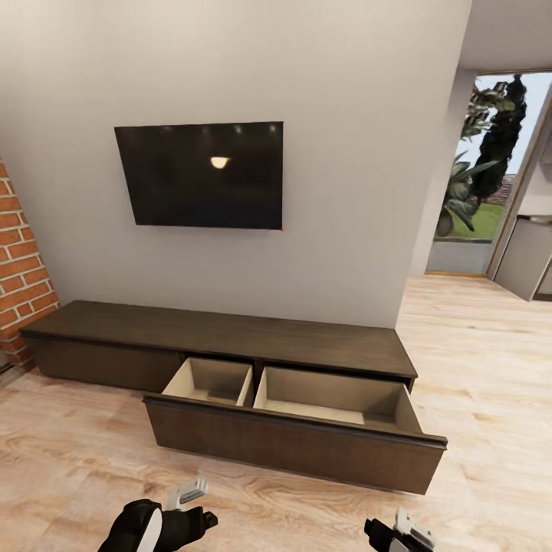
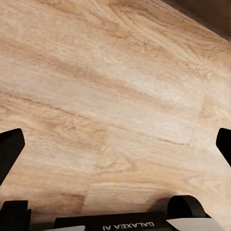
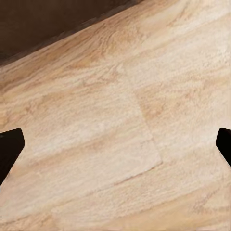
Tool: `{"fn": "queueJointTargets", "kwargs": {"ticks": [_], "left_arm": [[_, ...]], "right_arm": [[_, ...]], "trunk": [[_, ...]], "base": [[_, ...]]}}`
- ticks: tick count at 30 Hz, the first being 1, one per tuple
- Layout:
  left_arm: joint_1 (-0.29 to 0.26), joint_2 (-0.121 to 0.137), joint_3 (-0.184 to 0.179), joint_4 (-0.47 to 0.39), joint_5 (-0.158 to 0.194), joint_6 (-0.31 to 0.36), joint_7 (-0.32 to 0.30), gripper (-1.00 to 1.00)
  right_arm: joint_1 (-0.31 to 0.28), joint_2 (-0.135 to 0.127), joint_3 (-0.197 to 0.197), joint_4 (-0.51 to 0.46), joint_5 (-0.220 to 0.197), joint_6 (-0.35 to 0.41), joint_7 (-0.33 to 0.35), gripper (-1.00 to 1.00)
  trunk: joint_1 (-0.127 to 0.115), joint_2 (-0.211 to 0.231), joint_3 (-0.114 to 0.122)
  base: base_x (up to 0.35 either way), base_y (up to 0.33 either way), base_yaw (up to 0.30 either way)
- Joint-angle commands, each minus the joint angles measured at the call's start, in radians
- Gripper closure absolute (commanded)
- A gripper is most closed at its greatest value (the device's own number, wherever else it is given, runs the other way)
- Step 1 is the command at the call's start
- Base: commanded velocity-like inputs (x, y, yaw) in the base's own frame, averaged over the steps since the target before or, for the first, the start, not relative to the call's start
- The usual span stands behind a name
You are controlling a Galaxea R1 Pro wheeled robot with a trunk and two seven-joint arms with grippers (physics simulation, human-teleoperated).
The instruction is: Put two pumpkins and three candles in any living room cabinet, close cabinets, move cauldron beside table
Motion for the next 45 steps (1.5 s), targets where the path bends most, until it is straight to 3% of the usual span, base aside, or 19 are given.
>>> {"fn": "queueJointTargets", "kwargs": {"ticks": [1, 10, 29, 45], "left_arm": [[-0.001, 0.000, 0.004, 0.000, 0.004, 0.006, -0.003, -1.00], [-0.001, -0.001, 0.004, 0.000, 0.004, 0.006, -0.003, -1.00], [-0.001, 0.003, 0.004, 0.000, 0.007, 0.005, -0.003, -1.00], [-0.001, 0.003, 0.003, 0.000, 0.013, 0.004, -0.003, -1.00]], "right_arm": [[0.000, -0.001, 0.009, -0.011, -0.013, -0.032, -0.008, -1.00], [0.000, 0.000, 0.009, -0.015, -0.015, -0.045, -0.006, -1.00], [0.000, 0.004, 0.011, -0.015, -0.002, -0.047, -0.004, -1.00], [0.000, 0.005, 0.012, -0.015, -0.002, -0.048, -0.003, -1.00]], "trunk": [[0.000, 0.000, -0.001], [0.000, 0.000, -0.001], [0.000, 0.000, -0.001], [0.000, 0.000, -0.001]], "base": [[-0.001, 0.000, 0.000], [-0.052, 0.000, 0.032], [0.040, 0.000, 0.270], [0.093, 0.007, 0.015]]}}
